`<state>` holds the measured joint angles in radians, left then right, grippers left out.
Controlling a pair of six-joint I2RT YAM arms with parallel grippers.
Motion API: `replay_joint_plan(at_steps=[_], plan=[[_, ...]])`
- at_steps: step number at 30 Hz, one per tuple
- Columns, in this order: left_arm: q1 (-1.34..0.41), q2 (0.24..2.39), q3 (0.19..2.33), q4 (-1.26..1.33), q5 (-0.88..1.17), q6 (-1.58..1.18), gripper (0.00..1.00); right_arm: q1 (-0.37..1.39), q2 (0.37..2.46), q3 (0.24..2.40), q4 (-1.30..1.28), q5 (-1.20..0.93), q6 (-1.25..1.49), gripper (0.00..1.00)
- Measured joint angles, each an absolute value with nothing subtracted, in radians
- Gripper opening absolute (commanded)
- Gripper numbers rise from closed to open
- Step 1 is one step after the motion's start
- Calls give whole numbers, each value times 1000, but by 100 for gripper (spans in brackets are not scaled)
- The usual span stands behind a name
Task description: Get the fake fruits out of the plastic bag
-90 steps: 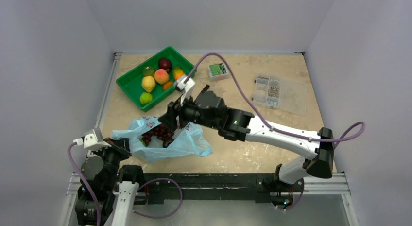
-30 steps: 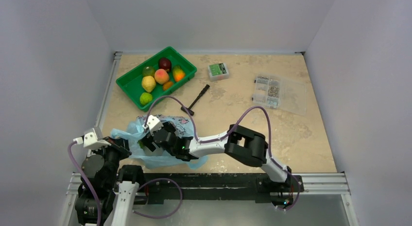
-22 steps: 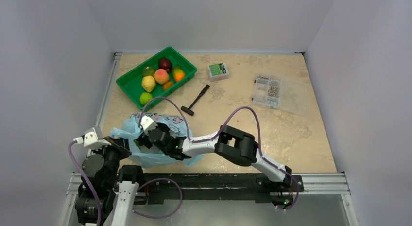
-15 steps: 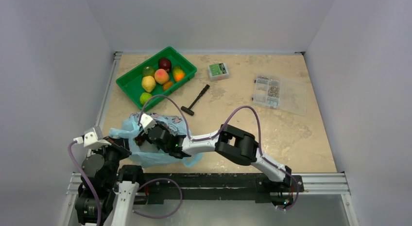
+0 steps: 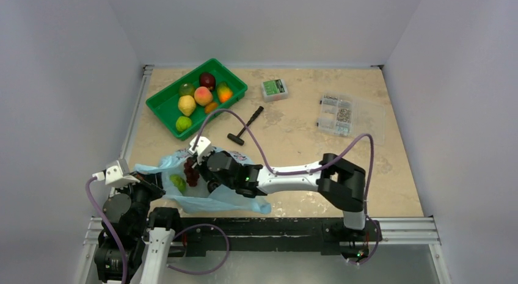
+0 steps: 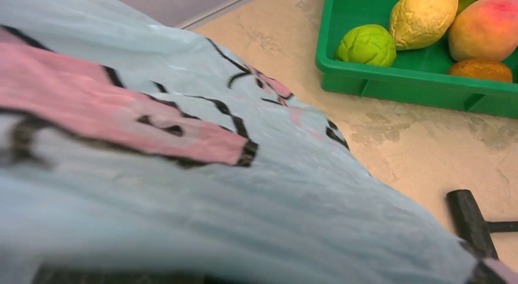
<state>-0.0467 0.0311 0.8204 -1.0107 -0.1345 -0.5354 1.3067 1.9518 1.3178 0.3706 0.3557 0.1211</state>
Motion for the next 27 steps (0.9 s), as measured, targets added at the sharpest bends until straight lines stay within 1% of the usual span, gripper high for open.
replay_joint_plan(at_steps=[4,9,15,20,23,27], plan=[[-47,31,820,-1011,-134,-535,0,1307,1843,1226,373,288,164,0],[-47,31,820,-1011,-134,-535,0,1307,1795,1151,372,184,204,0],[-47,31,820,-1011,-133,-535,0,1307,1846,1157,354,103,228,0],[-47,45,832,-984,-83,-571,0,1308,1942,1261,285,93,220,0],[-47,128,884,-945,-31,-601,0,1308,1955,1281,255,78,208,0],[-47,228,915,-891,-15,-609,0,1309,1942,1275,240,31,201,0]])
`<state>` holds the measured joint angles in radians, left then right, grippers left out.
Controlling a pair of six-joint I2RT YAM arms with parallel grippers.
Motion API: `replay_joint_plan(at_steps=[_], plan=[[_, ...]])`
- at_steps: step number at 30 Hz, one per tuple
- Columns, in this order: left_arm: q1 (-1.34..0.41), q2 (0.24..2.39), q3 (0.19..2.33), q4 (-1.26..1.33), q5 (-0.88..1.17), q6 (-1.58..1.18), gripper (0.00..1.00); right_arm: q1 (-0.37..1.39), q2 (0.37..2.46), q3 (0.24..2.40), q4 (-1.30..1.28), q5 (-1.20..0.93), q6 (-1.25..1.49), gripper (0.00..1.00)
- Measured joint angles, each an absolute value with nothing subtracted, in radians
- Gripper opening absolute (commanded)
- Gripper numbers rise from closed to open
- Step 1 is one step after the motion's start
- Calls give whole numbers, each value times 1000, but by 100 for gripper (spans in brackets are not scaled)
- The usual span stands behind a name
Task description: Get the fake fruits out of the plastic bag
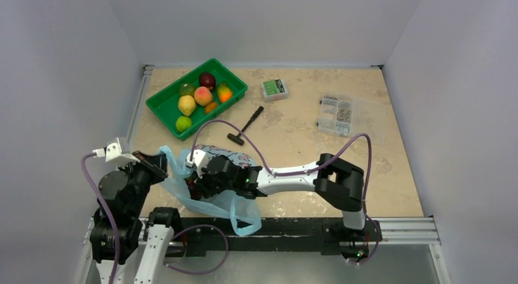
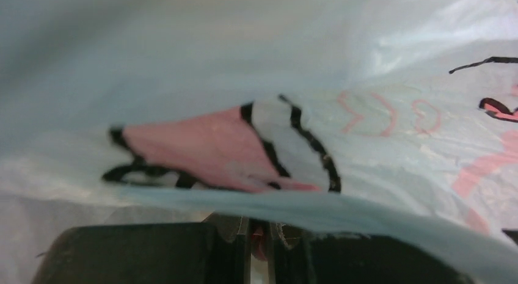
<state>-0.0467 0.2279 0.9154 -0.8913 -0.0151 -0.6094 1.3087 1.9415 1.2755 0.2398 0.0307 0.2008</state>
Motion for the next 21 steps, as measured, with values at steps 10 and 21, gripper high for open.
replay_joint_plan(at_steps=[10,21], plan=[[-47,305,950,-801,99,-635,0,1316,1853,1140,311,-179,227,0],[-46,262,870,-881,28,-583,0,1316,1686,1070,327,-198,291,0]])
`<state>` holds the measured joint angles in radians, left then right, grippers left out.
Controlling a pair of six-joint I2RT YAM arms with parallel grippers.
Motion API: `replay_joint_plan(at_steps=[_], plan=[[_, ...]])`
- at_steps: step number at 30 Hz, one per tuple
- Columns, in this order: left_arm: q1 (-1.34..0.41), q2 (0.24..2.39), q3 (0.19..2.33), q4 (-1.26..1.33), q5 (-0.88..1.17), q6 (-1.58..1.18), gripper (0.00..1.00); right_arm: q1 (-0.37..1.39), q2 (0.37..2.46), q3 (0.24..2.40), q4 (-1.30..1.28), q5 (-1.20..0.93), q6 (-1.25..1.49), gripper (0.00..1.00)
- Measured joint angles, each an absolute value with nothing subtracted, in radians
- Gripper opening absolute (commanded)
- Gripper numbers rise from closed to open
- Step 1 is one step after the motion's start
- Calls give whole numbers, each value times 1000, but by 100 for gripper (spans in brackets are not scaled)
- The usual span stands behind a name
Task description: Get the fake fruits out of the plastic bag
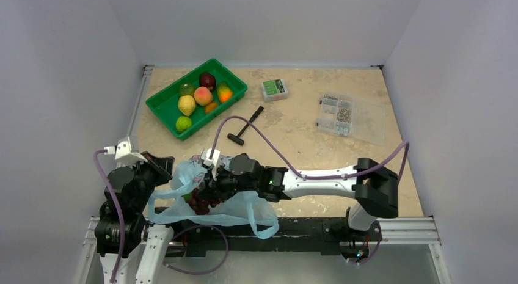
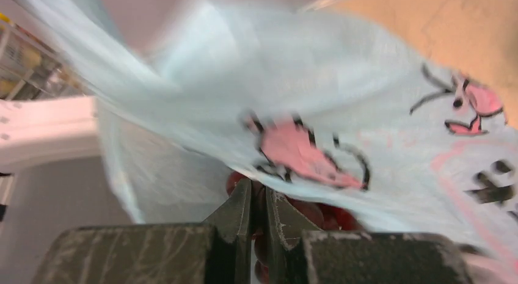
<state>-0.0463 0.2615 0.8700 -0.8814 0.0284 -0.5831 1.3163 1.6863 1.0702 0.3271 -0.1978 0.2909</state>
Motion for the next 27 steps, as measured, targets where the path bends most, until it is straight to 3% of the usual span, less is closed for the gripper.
replay_joint_plan(at_steps=[1,7,8,9,18,20,25,27], plan=[[-46,260,859,-898,33,-582,2,1316,1657,1071,329,-193,291,0],[-46,260,900,-934,163,-549,87,1295,1608,1126,322,-150,287,0],[-46,262,920,-942,185,-553,98,1288,1612,1134,315,-141,287,0],[-46,266,942,-950,207,-551,100,1277,1615,1141,303,-133,287,0],[-46,342,1016,-1059,375,-538,97,1223,1599,1188,187,-63,282,0],[-46,363,1016,-1108,382,-529,86,1224,1571,1188,163,-59,282,0],[-46,378,992,-1183,390,-504,44,1228,1462,1195,121,-35,291,0],[-46,382,976,-1209,389,-501,35,1229,1423,1213,109,-15,296,0]])
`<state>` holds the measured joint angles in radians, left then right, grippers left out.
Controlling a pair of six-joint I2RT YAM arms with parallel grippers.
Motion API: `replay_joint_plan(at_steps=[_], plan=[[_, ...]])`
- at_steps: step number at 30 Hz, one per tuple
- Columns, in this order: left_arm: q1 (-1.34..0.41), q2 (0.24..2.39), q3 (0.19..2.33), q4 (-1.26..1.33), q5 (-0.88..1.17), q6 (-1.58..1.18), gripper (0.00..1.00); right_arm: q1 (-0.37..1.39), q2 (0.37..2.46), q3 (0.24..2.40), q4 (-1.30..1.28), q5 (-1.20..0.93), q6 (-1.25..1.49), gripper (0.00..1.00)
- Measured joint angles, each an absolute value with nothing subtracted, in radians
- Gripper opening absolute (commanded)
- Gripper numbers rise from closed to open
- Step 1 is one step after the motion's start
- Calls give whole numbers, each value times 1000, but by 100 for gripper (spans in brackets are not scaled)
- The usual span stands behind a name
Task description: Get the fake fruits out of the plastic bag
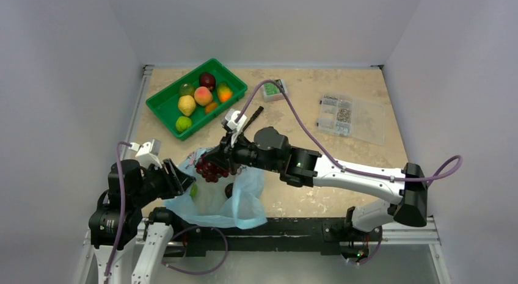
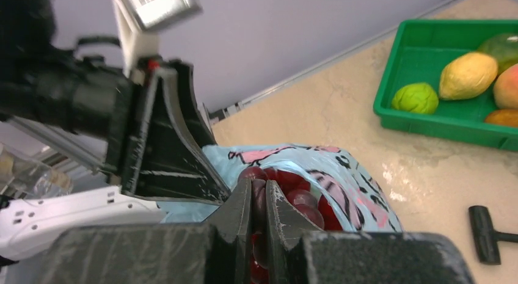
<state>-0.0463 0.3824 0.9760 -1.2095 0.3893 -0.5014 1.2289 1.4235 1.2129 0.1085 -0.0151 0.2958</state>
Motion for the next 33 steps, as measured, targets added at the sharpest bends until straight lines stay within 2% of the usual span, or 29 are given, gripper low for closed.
replay_joint_plan(at_steps=[3,8,9,10,15,24,33], plan=[[-46,387,963,-1240,373,-494,21,1229,1394,1243,84,19,299,0],[-46,387,960,-1248,336,-496,18,1227,1369,1295,35,88,299,0],[-46,387,957,-1242,332,-497,15,1223,1368,1311,25,97,299,0],[-46,387,952,-1233,327,-498,9,1221,1368,1324,18,105,299,0],[-46,416,932,-1166,307,-516,0,1209,1371,1386,13,125,298,0],[-46,651,929,-1050,263,-498,0,1118,1532,1595,72,147,295,0],[-46,781,893,-1050,349,-441,0,940,1882,1856,171,145,304,0]])
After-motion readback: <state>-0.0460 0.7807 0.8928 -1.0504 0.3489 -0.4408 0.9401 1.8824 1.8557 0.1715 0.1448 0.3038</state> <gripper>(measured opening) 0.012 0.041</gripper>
